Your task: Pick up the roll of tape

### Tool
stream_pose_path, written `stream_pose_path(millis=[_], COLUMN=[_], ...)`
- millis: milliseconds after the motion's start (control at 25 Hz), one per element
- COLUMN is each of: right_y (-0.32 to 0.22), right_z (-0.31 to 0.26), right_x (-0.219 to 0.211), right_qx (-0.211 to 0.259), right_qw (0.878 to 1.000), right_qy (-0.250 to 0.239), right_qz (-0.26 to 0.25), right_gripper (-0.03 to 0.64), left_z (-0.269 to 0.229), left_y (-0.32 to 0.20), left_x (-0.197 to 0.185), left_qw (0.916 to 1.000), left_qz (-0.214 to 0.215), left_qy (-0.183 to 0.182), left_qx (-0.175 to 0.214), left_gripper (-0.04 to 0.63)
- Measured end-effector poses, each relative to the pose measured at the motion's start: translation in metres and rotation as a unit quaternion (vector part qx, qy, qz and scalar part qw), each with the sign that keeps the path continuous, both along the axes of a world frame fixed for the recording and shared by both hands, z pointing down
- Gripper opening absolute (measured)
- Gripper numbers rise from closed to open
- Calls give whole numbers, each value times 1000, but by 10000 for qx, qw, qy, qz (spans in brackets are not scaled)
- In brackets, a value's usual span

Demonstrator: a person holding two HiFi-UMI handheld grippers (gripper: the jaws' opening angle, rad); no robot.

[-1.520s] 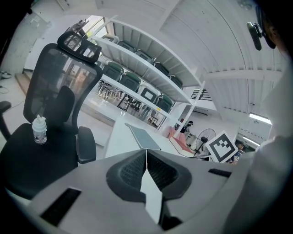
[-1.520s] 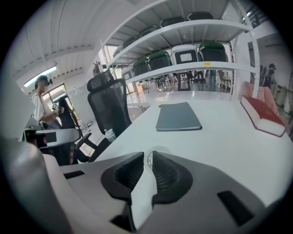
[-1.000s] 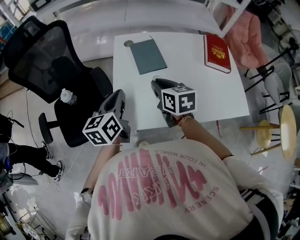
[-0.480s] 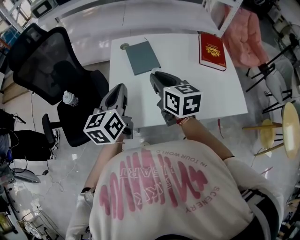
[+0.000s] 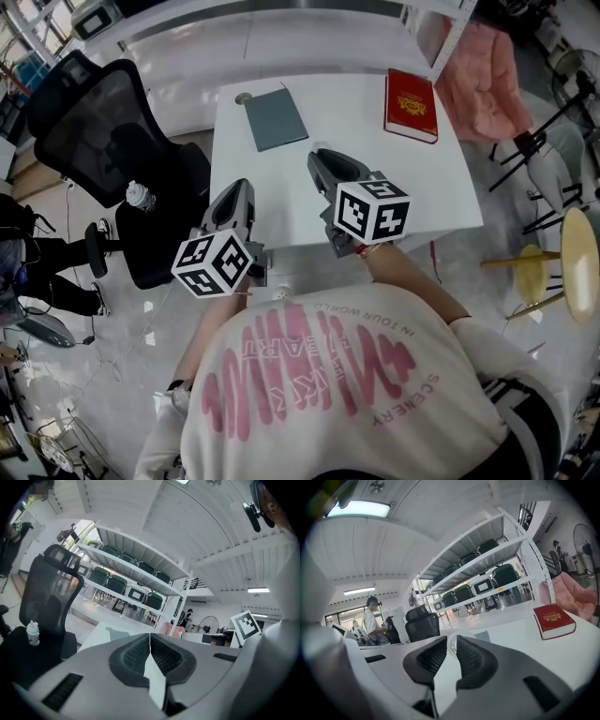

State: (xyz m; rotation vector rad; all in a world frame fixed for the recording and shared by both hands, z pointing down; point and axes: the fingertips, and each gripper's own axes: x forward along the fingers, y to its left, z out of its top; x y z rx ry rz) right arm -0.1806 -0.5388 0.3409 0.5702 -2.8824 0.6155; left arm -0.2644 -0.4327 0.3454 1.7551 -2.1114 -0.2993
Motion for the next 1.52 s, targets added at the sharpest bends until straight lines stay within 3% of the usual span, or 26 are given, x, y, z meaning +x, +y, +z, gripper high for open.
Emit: stream_pose_path(millis=[880,1520], right_y=[73,106], right_z=[6,11], right_x=[110,168], right_qx=[291,305], right_qw=[9989,9987], right_qy=[60,57], right_qz=[-360,-414], right_gripper=[78,77], left_z=[-1,2], left_y=[80,114], left_x=[103,162], left_qw=[9986,9983], left_qz=[-498,-541], left_qy=[-21,-94], left_qx=[181,201], left_gripper=[25,25])
